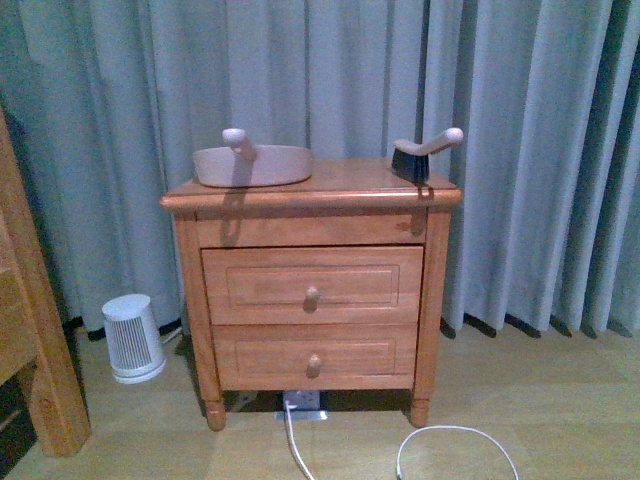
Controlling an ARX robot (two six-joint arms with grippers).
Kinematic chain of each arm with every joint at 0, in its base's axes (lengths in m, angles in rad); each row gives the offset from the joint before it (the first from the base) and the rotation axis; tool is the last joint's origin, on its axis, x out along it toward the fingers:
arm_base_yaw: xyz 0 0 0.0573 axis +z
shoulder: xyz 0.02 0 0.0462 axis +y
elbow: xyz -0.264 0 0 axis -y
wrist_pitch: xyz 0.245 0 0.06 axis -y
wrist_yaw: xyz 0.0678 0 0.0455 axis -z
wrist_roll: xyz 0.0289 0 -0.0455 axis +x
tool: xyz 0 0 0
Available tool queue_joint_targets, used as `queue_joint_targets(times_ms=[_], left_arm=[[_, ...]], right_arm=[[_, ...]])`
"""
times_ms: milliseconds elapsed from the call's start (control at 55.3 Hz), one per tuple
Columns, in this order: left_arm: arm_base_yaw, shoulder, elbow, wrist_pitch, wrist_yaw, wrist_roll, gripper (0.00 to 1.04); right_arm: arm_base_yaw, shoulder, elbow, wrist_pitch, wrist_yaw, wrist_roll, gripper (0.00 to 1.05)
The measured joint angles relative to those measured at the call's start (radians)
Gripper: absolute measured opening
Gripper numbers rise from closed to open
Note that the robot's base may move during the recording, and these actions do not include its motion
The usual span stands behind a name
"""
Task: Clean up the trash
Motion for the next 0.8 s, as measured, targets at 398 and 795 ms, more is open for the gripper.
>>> queue_joint_targets(times_ms=[398,795], left_arm=[[0.0,0.0,0.0,0.0,0.0,0.0,0.97],[0.0,0.0,0.0,0.0,0.0,0.0,0.97]], right_arm=[[0.0,0.0,0.0,0.0,0.0,0.0,0.97],[0.0,0.0,0.0,0.0,0.0,0.0,0.97]])
